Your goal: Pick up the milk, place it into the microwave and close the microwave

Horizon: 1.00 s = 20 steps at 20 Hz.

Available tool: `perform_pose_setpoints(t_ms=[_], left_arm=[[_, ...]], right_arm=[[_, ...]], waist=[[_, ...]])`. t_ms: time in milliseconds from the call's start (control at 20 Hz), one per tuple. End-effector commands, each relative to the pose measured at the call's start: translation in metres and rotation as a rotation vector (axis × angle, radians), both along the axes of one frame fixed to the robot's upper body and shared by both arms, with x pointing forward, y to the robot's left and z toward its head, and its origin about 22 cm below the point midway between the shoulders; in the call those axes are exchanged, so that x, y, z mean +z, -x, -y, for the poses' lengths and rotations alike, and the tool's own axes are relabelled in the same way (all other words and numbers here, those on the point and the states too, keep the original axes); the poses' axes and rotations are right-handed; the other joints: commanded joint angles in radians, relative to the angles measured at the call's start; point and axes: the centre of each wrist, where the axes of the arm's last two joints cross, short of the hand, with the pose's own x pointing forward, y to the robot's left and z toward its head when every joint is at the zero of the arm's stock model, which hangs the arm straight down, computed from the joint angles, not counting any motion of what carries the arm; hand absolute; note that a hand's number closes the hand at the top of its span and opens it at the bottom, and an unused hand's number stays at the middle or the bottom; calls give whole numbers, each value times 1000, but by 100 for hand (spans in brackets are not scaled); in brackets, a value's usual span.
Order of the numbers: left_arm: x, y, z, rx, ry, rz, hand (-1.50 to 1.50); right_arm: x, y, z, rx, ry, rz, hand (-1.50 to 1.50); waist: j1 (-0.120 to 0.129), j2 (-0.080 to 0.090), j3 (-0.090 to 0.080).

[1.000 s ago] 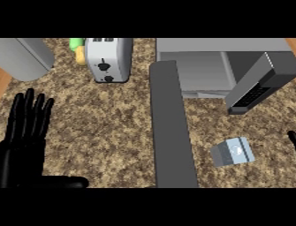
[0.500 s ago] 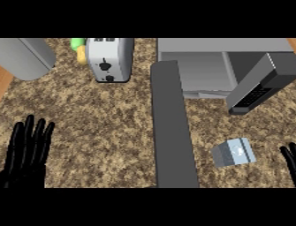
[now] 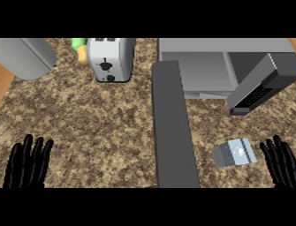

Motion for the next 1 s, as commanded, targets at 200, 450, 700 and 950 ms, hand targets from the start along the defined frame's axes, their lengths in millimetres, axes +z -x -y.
perform_pose_setpoints(t_ms=[200, 450, 700, 950], left_arm=[[-6, 15, -1, 6, 0, 18, -150], [-18, 1, -11, 4, -6, 5, -150], [-4, 22, -3, 2, -12, 21, -150], [-14, 29, 3, 20, 8, 9, -150]], right_arm=[[-63, -21, 6, -129, 19, -23, -150], [-83, -36, 16, -192, 35, -61, -150], [-119, 0, 51, -192, 38, -75, -150], [-137, -48, 31, -148, 60, -73, -150]], waist=[[4, 1, 0], [0, 2, 0], [-1, 1, 1], [5, 1, 0]])
